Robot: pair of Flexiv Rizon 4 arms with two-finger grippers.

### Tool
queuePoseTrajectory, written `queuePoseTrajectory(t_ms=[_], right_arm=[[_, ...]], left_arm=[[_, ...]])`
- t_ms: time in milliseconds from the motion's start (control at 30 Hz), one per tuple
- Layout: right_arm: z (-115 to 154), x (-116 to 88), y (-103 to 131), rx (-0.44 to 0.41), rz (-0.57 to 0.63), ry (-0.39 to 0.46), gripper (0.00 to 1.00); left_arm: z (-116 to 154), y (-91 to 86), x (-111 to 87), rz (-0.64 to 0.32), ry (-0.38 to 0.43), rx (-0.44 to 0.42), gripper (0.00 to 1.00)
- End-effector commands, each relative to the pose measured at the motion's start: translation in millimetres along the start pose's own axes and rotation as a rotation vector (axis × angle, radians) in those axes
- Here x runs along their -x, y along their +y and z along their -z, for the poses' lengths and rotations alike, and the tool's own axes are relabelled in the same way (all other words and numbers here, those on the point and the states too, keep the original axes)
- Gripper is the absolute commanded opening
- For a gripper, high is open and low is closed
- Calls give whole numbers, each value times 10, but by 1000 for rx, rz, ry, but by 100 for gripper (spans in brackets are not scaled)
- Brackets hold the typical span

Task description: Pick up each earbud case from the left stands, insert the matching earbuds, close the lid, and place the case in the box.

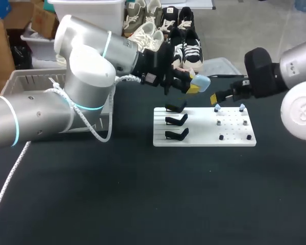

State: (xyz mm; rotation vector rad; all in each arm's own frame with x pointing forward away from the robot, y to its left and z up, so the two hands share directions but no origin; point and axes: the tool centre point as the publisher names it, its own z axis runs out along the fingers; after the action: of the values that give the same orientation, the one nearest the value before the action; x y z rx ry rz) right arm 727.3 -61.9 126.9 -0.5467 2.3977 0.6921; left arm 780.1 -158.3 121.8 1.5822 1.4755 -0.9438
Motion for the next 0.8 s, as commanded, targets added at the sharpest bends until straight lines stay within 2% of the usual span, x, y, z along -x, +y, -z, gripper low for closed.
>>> queuePoseTrajectory(t_ms=[33, 400, 800], right_arm=[[-64, 68, -39, 71, 2, 8, 100], [-133, 159, -62, 74, 8, 4, 100], [-147, 211, -47, 79, 16, 3, 100]], left_arm=[[27, -47, -29, 2, -5, -7, 0], [13, -225, -38, 10, -25, -50, 0], [-76, -291, -13, -10, -10, -85, 0]])
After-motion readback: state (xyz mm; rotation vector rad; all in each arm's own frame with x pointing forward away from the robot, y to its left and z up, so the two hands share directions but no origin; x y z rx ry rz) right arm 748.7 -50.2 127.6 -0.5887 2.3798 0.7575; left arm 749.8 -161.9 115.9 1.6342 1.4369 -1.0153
